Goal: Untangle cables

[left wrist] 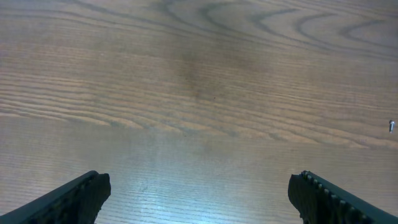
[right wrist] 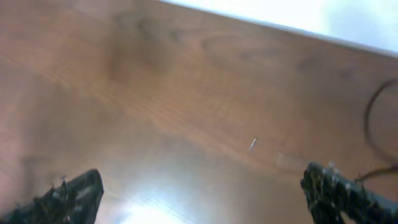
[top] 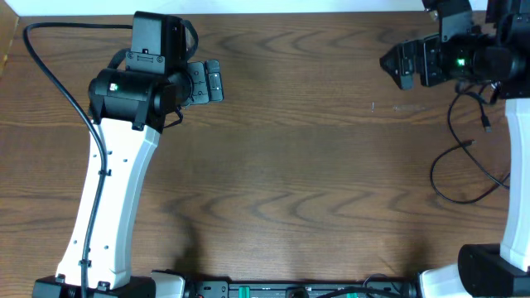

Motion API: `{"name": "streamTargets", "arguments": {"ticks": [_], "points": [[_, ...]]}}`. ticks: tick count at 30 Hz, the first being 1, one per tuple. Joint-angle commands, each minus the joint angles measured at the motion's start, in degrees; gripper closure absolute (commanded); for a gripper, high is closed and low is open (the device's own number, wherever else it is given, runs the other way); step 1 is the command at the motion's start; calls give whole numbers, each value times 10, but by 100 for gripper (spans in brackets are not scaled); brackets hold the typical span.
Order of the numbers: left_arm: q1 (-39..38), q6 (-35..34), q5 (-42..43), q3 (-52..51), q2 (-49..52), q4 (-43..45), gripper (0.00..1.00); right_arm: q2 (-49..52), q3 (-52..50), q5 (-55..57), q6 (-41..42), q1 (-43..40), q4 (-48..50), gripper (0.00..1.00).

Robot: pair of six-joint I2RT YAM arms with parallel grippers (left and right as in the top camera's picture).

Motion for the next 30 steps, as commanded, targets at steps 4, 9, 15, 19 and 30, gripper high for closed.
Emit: {"name": "streamTargets", "arguments": {"ticks": [4, 9, 15, 19, 30], "points": [[2, -1, -3, -5, 3, -2, 2, -116, -223, 38, -33, 16, 205, 1], [2, -1, -3, -5, 3, -2, 2, -254, -453, 77, -33, 12, 402, 1], [2, -1, -3, -5, 3, -2, 2, -416, -679, 161, -33, 12, 582, 1], [2, -1, -3, -5, 3, -2, 2, -525, -815, 190, -33, 7, 672, 1], [2, -1, -3, -5, 3, -2, 2, -790, -1078, 200, -33, -4, 755, 1]]}}
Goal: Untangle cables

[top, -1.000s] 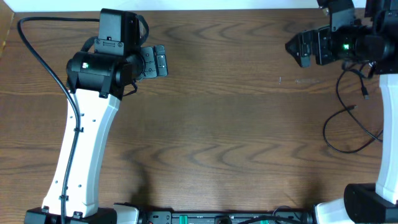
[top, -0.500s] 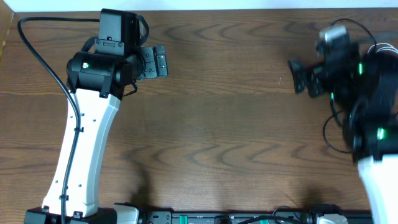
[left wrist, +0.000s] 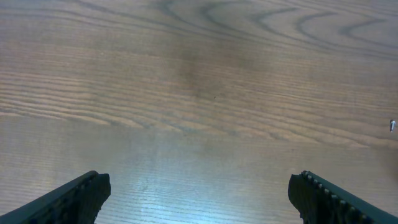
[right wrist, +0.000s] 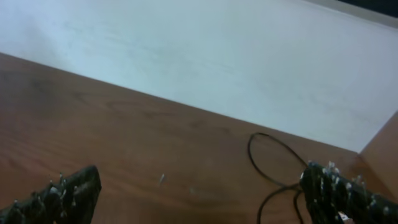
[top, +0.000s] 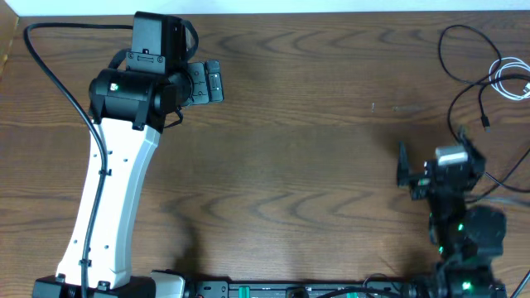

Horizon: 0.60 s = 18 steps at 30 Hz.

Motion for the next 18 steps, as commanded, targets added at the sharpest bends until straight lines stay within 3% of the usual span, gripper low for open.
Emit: {"name": "streamTargets", "arguments": {"ticks": [1, 9, 18], "points": [[2, -1, -3, -3, 3, -2, 2, -61, -54, 15, -3, -2, 0, 1], [2, -1, -3, -3, 3, -2, 2, -174, -153, -1, -1, -2, 1, 1], [2, -1, -3, -3, 3, -2, 2, -194, -152, -13, 2, -2, -48, 1]]}}
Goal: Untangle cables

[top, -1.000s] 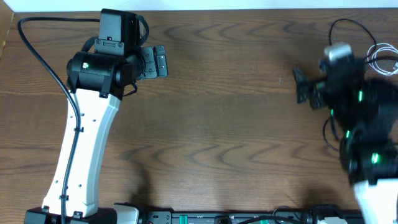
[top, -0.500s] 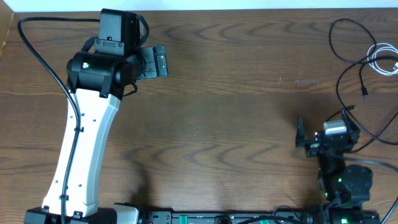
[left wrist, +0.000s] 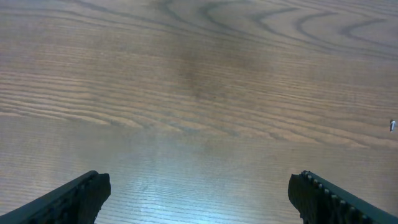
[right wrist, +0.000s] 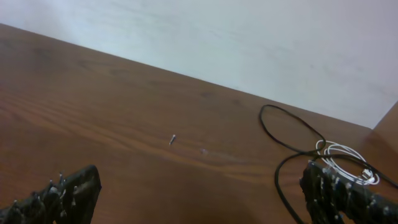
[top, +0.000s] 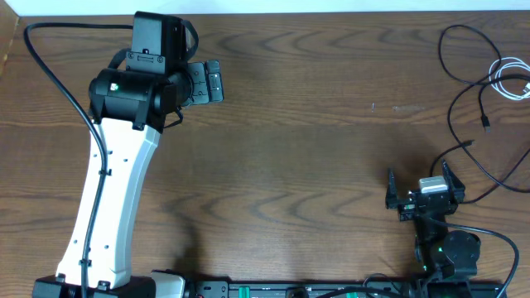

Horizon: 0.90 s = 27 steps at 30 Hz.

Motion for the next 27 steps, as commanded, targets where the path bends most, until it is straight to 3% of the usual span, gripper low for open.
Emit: {"name": "streamTargets", "arguments": {"ticks": [1, 23, 27], "points": [[2, -1, -3, -3, 3, -2, 2, -6, -1, -7, 2, -2, -2, 1], [2, -1, -3, -3, 3, -2, 2, -6, -1, -7, 1, -2, -2, 1], [2, 27, -39, -3, 3, -2, 2, -6, -1, -7, 1, -2, -2, 1]]}}
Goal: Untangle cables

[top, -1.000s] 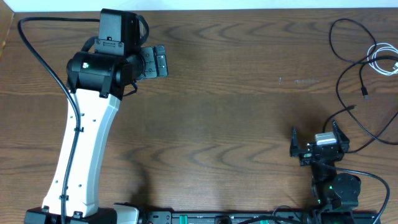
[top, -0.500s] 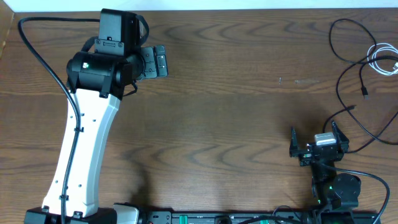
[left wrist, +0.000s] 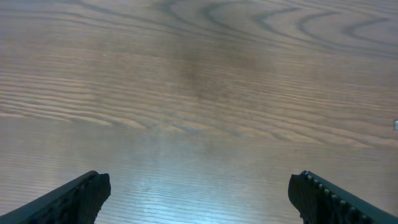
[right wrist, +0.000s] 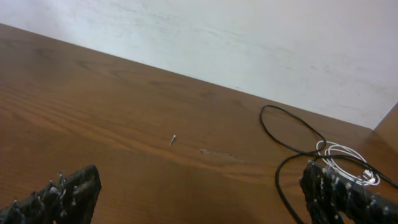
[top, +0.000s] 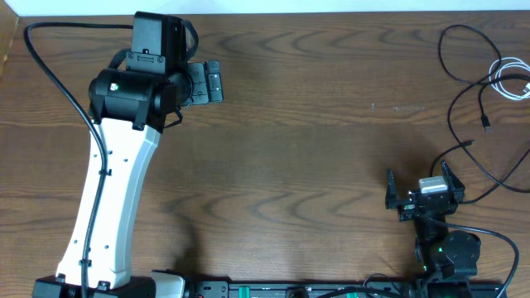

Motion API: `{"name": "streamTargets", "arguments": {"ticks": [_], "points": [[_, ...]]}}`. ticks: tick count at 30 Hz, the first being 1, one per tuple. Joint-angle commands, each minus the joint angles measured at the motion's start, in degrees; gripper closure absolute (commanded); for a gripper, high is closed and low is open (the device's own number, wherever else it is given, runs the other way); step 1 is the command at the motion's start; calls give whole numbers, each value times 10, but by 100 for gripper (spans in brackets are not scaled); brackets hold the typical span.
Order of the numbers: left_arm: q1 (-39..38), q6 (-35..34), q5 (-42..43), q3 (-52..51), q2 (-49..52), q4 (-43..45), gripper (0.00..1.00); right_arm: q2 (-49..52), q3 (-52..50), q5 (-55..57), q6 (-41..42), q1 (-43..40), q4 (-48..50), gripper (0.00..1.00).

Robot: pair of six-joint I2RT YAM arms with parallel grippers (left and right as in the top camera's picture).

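Note:
Black cables (top: 454,124) lie loose at the table's far right, crossing a small white coiled cable (top: 512,79) near the right edge. The right wrist view shows the black loop (right wrist: 292,132) and the white coil (right wrist: 346,157) beyond my right fingers. My right gripper (top: 419,184) sits low at the front right, open and holding nothing, its right fingertip near a black strand; also my right gripper (right wrist: 199,199). My left gripper (top: 212,83) hangs open over bare wood at the upper left, far from the cables, with nothing between the fingers of my left gripper (left wrist: 199,199).
A tiny pale speck (top: 373,106) lies on the wood left of the cables, the same speck (right wrist: 173,140) ahead of my right gripper. The brown wooden table (top: 298,165) ends at a white wall behind. A power strip runs along the front edge.
My right arm was first stretched to the table's top right corner, over the cables, gripper open. Then it stood at the front right with the cables lying uncovered. After that it sat lower near the front edge, and stays there. My left arm never moved.

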Motion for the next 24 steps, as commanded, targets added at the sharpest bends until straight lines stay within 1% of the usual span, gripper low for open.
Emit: {"name": "streamTargets", "arguments": {"ticks": [1, 5, 10, 13, 16, 19, 24], "points": [[2, 21, -32, -3, 3, -2, 2, -5, -1, -6, 1, -2, -2, 1], [2, 28, -38, -3, 3, -28, 2, -5, -1, -6, 1, -2, -2, 1], [4, 30, -48, -3, 3, -27, 2, -5, -1, -6, 1, -2, -2, 1], [11, 30, -47, -3, -5, -11, 2, -5, -1, -6, 1, -2, -2, 1], [21, 30, -47, -19, -26, 37, 2, -5, -1, -6, 1, -2, -2, 1], [36, 30, -45, -63, -63, 103, 2, -5, -1, -6, 1, -2, -2, 1], [86, 30, -3, -207, -166, 249, 2, -5, -1, -6, 1, -2, -2, 1]]}}
